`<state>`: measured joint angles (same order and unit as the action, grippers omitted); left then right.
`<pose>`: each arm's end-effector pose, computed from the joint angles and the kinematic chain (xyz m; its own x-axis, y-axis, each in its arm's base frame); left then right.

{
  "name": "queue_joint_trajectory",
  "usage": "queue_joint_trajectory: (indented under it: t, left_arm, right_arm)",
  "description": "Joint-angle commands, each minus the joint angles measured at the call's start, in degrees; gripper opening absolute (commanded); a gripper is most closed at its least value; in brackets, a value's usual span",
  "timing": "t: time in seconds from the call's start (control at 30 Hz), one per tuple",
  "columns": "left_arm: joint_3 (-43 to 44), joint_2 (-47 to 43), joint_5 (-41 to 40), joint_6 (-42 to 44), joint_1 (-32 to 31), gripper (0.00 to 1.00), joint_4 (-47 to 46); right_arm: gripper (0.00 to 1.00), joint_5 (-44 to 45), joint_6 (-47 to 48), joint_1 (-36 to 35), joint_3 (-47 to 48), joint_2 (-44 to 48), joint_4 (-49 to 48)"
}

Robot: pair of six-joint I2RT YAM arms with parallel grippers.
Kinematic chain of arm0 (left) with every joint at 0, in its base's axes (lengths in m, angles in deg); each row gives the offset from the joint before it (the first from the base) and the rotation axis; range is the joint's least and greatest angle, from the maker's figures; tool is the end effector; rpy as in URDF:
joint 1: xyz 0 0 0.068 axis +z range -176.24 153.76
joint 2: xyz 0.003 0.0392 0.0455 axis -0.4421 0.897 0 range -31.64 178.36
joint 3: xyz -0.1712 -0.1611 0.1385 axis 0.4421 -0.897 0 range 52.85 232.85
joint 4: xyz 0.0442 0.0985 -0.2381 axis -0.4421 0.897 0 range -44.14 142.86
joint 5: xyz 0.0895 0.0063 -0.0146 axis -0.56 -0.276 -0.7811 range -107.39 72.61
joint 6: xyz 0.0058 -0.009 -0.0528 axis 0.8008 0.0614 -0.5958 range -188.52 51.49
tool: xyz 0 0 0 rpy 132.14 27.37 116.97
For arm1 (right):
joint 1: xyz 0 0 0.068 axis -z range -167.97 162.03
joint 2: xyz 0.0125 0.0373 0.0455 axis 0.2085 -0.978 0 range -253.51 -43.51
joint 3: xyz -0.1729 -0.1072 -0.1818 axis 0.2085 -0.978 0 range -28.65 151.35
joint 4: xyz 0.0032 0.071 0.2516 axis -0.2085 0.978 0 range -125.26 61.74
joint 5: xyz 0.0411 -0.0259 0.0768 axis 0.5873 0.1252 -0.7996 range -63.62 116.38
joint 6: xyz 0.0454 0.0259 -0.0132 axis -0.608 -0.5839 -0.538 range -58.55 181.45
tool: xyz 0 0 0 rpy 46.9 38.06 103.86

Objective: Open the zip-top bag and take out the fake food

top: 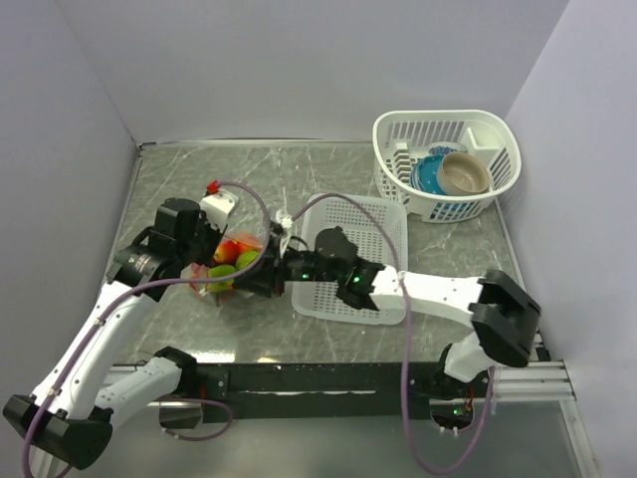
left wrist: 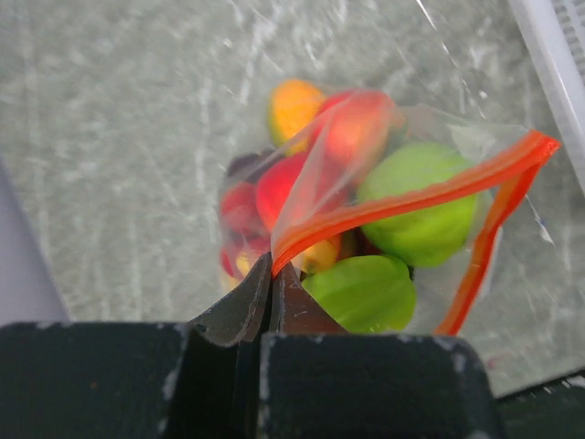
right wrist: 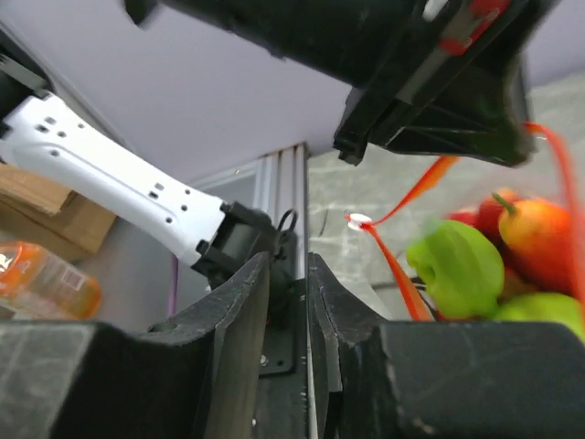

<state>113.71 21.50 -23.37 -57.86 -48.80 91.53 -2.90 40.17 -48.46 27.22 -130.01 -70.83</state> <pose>0.1700 -0.0667 0.3498 -0.5016 0.4076 -0.7630 0.4056 0.8899 0.2087 0.1571 0.3130 0.3129 -0.3231 0.0720 -0.9436 -0.9464 -0.0220 0.3223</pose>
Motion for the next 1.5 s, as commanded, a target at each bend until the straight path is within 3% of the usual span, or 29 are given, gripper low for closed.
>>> queue_joint_trajectory:
  t: [0.0,0.37,0.6,0.7,0.73,0.83,0.9,1.03,1.2,1.37,1.47]
  left_arm:
    - [-0.22,0.11,5.53,-1.78,0.07,0.01,1.95]
    - [1.27,1.25,16.7,0.77,0.07,0.01,8.03]
    - [3.12,1.44,12.14,1.65,0.24,0.02,6.45]
    - [4.96,1.52,11.95,2.17,0.86,0.21,5.74]
    - [5.58,1.78,12.13,2.44,0.86,0.5,6.09]
    - [8.65,2.93,12.13,2.97,1.65,0.91,6.63]
    - [9.63,3.63,11.52,4.1,3.57,0.99,4.79]
    - [6.12,6.35,8.62,5.95,7.71,0.99,-2.83]
    - [-0.56,16.97,3.7,7.71,10.0,0.97,-11.3]
    - [0.22,25.42,5.54,8.94,10.09,0.84,-10.69]
    - [0.22,25.69,7.11,9.64,10.09,0.82,-10.16]
  right_arm:
    - [0.31,5.01,-2.37,-0.68,-0.68,-4.2,-7.93]
    - [0.44,33.82,6.24,-4.37,1.6,-6.84,2.61]
    - [0.58,40.42,6.42,-7.45,2.22,-11.05,6.65]
    - [0.62,45.52,6.51,-9.55,3.01,-13.08,9.54]
    - [0.63,48.67,6.34,-10.08,3.01,-13.52,9.99]
    - [0.7,52.12,6.69,-11.84,1.87,-14.22,9.21]
    - [0.73,51.78,6.95,-12.2,0.82,-14.49,8.16]
    - [0.75,51.69,6.6,-13.07,-0.41,-14.4,6.92]
    - [0.77,50.29,8.18,-14.65,-0.86,-14.93,5.43]
    - [0.78,47.39,10.72,-15.54,1.68,-18.0,5.86]
    - [0.78,45.72,11.08,-15.62,2.57,-19.49,6.48]
